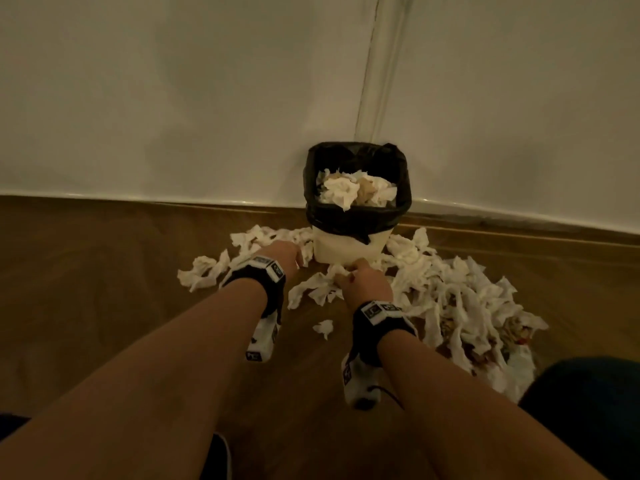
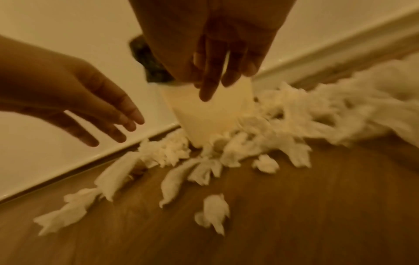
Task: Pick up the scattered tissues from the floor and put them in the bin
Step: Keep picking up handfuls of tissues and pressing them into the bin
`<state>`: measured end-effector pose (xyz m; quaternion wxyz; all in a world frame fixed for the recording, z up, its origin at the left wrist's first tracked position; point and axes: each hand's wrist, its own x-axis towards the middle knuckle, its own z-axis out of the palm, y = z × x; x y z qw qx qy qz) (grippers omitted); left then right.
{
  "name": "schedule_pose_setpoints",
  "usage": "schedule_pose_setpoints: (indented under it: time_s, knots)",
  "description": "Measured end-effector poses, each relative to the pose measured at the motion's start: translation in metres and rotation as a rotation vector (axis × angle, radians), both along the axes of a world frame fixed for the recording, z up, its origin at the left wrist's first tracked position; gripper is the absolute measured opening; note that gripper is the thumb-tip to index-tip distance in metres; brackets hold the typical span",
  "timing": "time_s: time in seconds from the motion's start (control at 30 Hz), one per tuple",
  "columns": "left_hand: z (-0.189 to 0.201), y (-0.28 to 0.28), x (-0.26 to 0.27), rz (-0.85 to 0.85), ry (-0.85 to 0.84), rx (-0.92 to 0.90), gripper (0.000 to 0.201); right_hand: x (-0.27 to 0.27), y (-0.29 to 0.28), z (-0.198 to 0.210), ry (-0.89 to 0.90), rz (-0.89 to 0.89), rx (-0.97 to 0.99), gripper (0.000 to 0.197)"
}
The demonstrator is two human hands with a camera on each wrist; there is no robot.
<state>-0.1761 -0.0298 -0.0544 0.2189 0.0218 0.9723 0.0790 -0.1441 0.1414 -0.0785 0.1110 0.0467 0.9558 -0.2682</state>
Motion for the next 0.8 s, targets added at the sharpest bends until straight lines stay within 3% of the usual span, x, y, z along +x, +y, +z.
schedule_pose_setpoints:
  time_s: [0.13,0.33,0.47,0.63,0.8]
  knots:
    - [-0.051,0.015,0.011,-0.062,-0.039,0.072,0.040,0.014,0.019,-0.043,-0.212,-0.175,-0.075,0.055]
    - [-0.106,0.032,0.013,-0.206,-0.056,0.009,0.064,0.024,0.011,-0.083,-0.250,-0.222,0.034,0.090]
    - [-0.120,0.035,0.012,-0.205,-0.128,-0.012,0.065,0.024,0.000,-0.097,-0.294,-0.263,0.012,0.090]
    - [-0.128,0.025,0.019,-0.147,-0.151,-0.032,0.047,0.024,-0.006,-0.101,-0.313,-0.282,0.034,0.076]
    - [-0.131,0.014,0.032,-0.080,-0.065,0.031,0.041,0.028,-0.015,-0.102,-0.257,-0.106,0.095,0.092]
